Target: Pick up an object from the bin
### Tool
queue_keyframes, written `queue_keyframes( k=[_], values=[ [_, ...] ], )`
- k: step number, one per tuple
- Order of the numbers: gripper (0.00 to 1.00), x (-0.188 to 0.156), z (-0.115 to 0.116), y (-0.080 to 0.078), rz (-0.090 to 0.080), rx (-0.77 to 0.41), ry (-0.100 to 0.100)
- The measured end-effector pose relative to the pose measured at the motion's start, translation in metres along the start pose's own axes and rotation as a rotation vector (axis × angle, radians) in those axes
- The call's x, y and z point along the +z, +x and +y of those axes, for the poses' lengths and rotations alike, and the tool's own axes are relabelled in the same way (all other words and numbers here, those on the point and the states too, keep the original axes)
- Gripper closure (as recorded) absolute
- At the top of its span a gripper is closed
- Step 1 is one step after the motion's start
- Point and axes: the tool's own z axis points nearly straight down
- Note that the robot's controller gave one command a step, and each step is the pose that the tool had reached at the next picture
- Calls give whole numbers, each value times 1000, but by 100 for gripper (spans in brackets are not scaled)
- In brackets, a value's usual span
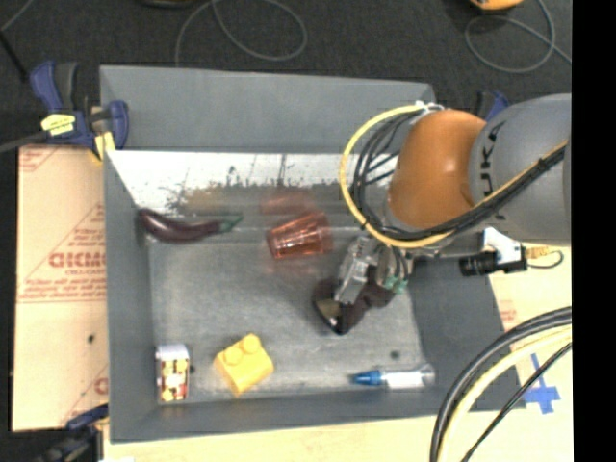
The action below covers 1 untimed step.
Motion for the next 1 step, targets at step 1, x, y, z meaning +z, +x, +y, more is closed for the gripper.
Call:
queue_keyframes(
  k=[1],
  values=[
    [100, -18, 2, 5, 0, -7, 0]
  ],
)
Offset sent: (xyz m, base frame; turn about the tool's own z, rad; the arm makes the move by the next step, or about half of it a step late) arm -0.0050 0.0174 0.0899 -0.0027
